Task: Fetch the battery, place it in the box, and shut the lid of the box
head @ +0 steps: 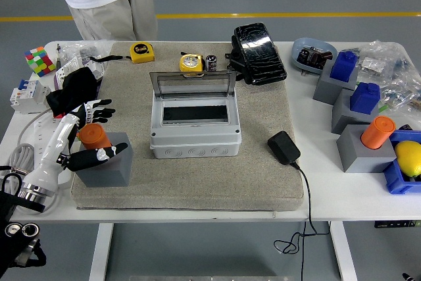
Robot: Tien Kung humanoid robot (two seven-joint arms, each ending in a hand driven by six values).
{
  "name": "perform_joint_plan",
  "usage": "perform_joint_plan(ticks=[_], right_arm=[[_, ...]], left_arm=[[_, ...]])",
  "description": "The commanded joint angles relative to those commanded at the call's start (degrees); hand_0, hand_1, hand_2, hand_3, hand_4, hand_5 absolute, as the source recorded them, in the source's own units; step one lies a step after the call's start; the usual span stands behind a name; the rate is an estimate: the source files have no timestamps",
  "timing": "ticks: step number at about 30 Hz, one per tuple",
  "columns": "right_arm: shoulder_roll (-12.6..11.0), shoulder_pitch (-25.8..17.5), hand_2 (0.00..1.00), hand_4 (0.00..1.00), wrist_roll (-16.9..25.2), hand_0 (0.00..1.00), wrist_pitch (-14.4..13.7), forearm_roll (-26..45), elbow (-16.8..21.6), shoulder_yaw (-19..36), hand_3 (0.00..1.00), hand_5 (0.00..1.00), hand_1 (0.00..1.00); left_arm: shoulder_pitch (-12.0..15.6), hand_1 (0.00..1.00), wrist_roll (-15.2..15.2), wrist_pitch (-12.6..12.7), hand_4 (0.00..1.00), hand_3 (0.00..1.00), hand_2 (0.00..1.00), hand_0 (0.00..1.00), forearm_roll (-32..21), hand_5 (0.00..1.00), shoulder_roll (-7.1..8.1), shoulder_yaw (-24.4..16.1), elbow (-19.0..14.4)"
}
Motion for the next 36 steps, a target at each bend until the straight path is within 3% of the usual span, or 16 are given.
perform_joint_plan(ticks=[4,5,11,12,17,18,23,24,29,30,35,36], right_arm=[[0.04,-0.02,0.665,0.956,-0.06,0.644,0.06,0.07,-0.04,-0.15,0.537,0.382,0.652],[0.05,-0.03,0.665,0.957,-0.03,0.644,0.03,0.10,0.00,-0.16,0.537,0.381,0.652],[0.07,-0.01,0.665,0.957,-0.02,0.644,-0.05,0.18,0.04,-0.29,0.537,0.381,0.652],[0.07,0.02,0.665,0.957,-0.02,0.644,-0.04,0.18,0.05,-0.29,0.537,0.382,0.652],[0.10,0.01,0.665,0.957,-0.08,0.644,0.06,0.30,0.00,-0.25,0.537,0.382,0.652],[0.10,0.02,0.665,0.956,-0.09,0.643,0.07,0.32,0.00,-0.25,0.537,0.381,0.652],[0.11,0.06,0.665,0.956,-0.05,0.643,0.06,0.44,0.03,-0.29,0.537,0.381,0.652],[0.12,0.07,0.665,0.957,-0.05,0.642,0.06,0.44,0.04,-0.30,0.537,0.381,0.652],[0.18,0.05,0.665,0.957,0.01,0.642,0.12,0.55,0.05,-0.37,0.537,0.381,0.652],[0.19,0.04,0.665,0.957,-0.01,0.641,0.14,0.55,0.04,-0.39,0.537,0.380,0.651],[0.11,0.04,0.665,0.957,-0.07,0.641,0.18,0.54,0.02,-0.48,0.537,0.380,0.651],[0.11,0.04,0.665,0.956,-0.06,0.642,0.17,0.56,0.02,-0.46,0.536,0.379,0.652]], left_arm=[[-0.85,0.568,-0.68,0.14,0.998,0.683,0.571,0.529,-1.41,0.002,-0.62,0.90,1.27],[-1.03,0.510,-0.89,0.15,0.998,0.650,0.498,0.528,-1.91,0.002,-0.74,1.15,1.49],[-1.47,0.510,-1.82,-0.26,0.998,0.650,0.498,0.528,-4.90,0.002,-1.12,2.05,2.39],[-1.53,0.447,-1.96,-0.32,0.998,0.594,0.442,0.486,-5.29,0.002,-1.14,2.18,2.46],[-1.72,0.447,-2.61,-0.48,0.998,0.594,0.442,0.486,-6.65,0.002,-1.28,2.34,2.61],[-1.76,0.343,-2.74,-0.45,0.998,0.518,0.401,0.253,-6.85,0.002,-1.29,2.37,2.65],[-1.85,0.343,-3.53,-0.09,0.998,0.518,0.401,0.253,-7.77,0.002,-1.34,2.77,2.69],[-1.88,0.251,-3.64,-0.01,0.998,0.481,0.376,0.148,-7.89,0.002,-1.37,2.85,2.69],[-2.18,0.251,-4.34,0.54,0.998,0.481,0.376,0.148,-8.29,0.002,-1.64,3.31,2.98],[-2.20,0.163,-4.43,0.61,0.998,0.438,0.339,0.078,-8.32,0.002,-1.68,3.35,2.99],[-2.60,0.163,-4.57,0.97,0.998,0.438,0.339,0.078,-8.64,0.002,-2.01,3.52,3.47],[-2.79,0.123,-4.57,1.12,0.931,0.356,0.300,0.050,-8.92,0.002,-2.15,3.64,3.65]])
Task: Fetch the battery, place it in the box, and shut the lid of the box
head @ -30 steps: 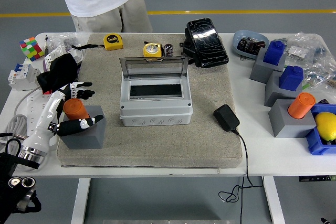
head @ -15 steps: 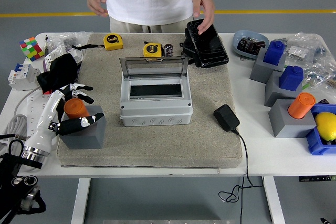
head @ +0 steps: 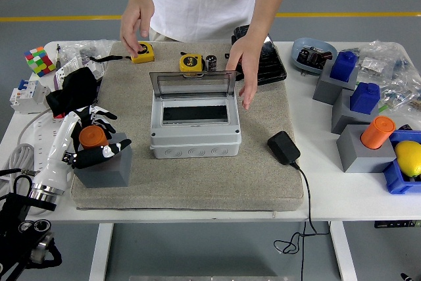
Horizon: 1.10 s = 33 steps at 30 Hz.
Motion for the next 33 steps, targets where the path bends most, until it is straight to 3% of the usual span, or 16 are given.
perform_joint_plan(ticks=[5,6,12,33], right_arm=[[0.04,0.10,0.665,0.956,0.12,0.642,-0.11,0.02,0.05,0.02,0.536,0.379,0.652],[0.05,0.11,0.665,0.957,0.18,0.642,-0.15,0.02,0.06,0.04,0.536,0.380,0.652],[0.13,0.08,0.664,0.956,0.47,0.642,-0.30,0.05,0.01,-0.11,0.536,0.379,0.651],[-0.06,0.22,0.660,0.953,1.11,0.639,-0.94,0.28,0.01,-0.66,0.535,0.375,0.651]], left_arm=[[-0.67,0.123,0.00,0.33,0.931,0.356,0.300,0.050,-0.69,0.002,-0.56,0.48,0.57],[-0.77,0.102,0.00,0.35,0.852,0.289,0.262,0.038,-0.83,0.002,-0.65,0.57,0.64],[-1.12,0.101,0.00,0.73,0.824,0.283,0.254,0.036,-1.46,0.002,-1.19,0.89,0.60],[-2.46,0.082,0.00,1.46,0.801,0.267,0.236,0.031,-1.28,0.002,-1.12,1.06,-0.92]])
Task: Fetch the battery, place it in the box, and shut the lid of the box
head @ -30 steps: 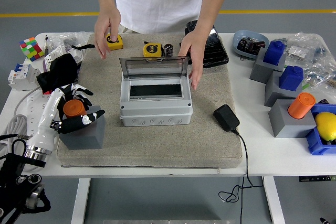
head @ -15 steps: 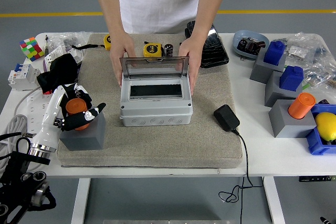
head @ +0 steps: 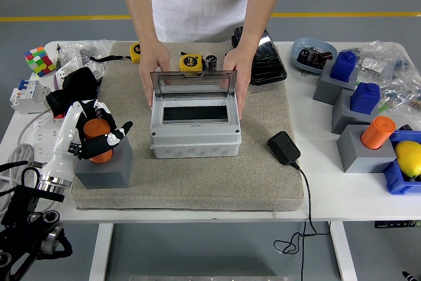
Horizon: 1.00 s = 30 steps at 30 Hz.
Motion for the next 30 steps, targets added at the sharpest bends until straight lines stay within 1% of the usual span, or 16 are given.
perform_joint_plan(ticks=[10,13,17,19,23,26,27,30], right_arm=[[0.00,-0.24,0.657,0.951,0.16,0.641,-0.21,0.14,0.05,-0.43,0.533,0.373,0.648],[0.08,-0.34,0.657,0.951,0.15,0.641,-0.19,0.17,0.02,-0.28,0.533,0.373,0.648],[0.21,-0.48,0.652,0.946,0.23,0.640,-0.29,0.29,0.03,-0.11,0.531,0.365,0.648],[0.28,-0.58,0.652,0.946,0.33,0.640,-0.38,0.41,0.05,-0.05,0.531,0.365,0.648],[0.47,-0.65,0.651,0.945,0.46,0.639,-0.38,0.62,0.00,-0.26,0.532,0.363,0.648],[0.57,-0.63,0.651,0.945,0.62,0.639,-0.49,0.77,0.02,-0.44,0.532,0.363,0.648],[0.59,-0.62,0.647,0.944,0.64,0.640,-0.52,0.80,0.03,-0.46,0.531,0.363,0.647],[0.63,-0.62,0.647,0.944,0.68,0.640,-0.58,0.90,0.04,-0.54,0.531,0.363,0.647]], left_arm=[[-1.33,0.079,0.00,0.29,0.796,0.267,0.235,0.027,3.45,0.002,1.26,0.11,-3.47],[-2.01,0.079,0.00,0.35,0.796,0.267,0.235,0.027,5.35,0.002,1.70,0.42,-4.82],[-3.76,0.077,0.00,0.79,0.777,0.266,0.235,0.026,8.97,0.002,2.60,1.46,-7.34],[-5.49,0.077,0.04,1.26,0.777,0.266,0.235,0.026,11.80,0.002,3.10,2.79,-8.15],[-9.41,0.075,2.04,2.55,0.767,0.266,0.235,0.022,16.68,0.002,3.83,6.37,-8.62],[-12.66,0.075,5.03,2.94,0.767,0.266,0.235,0.022,20.68,0.002,4.26,9.52,-8.47],[-13.38,0.067,5.76,3.02,0.720,0.263,0.232,0.021,21.62,0.002,4.33,10.29,-8.42],[-16.78,0.067,8.76,3.62,0.720,0.263,0.232,0.021,25.92,0.002,4.37,13.75,-7.95]])
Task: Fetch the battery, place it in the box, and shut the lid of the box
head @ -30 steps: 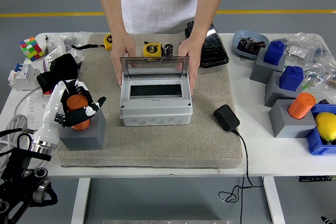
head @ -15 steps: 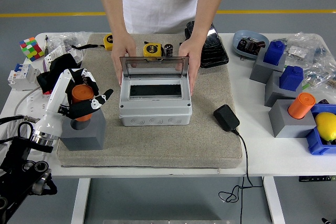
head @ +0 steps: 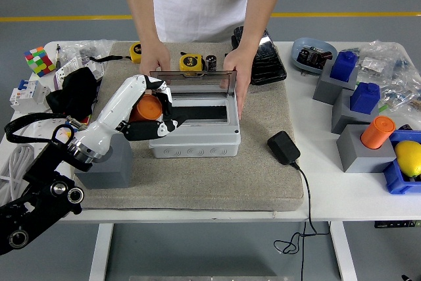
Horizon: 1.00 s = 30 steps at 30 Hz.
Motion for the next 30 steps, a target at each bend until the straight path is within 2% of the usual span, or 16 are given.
perform_joint_plan(ticks=[7,11,15,20,30], right_arm=[[0.00,-0.09,0.647,0.943,-0.10,0.640,0.07,0.33,-0.14,-0.29,0.532,0.363,0.647],[0.00,-0.04,0.647,0.943,-0.08,0.640,-0.03,0.55,-0.11,-0.41,0.532,0.361,0.647],[0.09,-0.07,0.648,0.943,0.00,0.639,-0.06,0.78,-0.12,-0.68,0.530,0.362,0.647],[0.22,-0.08,0.648,0.943,0.07,0.639,-0.10,0.97,-0.14,-1.03,0.530,0.362,0.647],[0.36,-0.24,0.646,0.942,0.21,0.640,-0.02,1.45,-0.26,-1.82,0.530,0.362,0.646]], left_arm=[[-6.28,0.065,7.25,1.25,0.728,0.263,0.233,0.021,8.26,0.002,-0.88,5.47,0.93],[-10.09,0.063,10.75,1.15,0.726,0.264,0.234,0.020,10.37,0.002,-1.86,8.93,2.74],[-13.20,0.058,12.89,0.88,0.730,0.265,0.235,0.020,11.19,0.002,-3.15,12.03,5.02],[-16.34,0.058,14.79,0.50,0.730,0.265,0.235,0.020,11.04,0.002,-5.13,15.58,7.97],[-20.22,0.053,14.48,0.99,0.719,0.273,0.237,0.019,9.59,0.002,-9.48,20.17,15.09]])
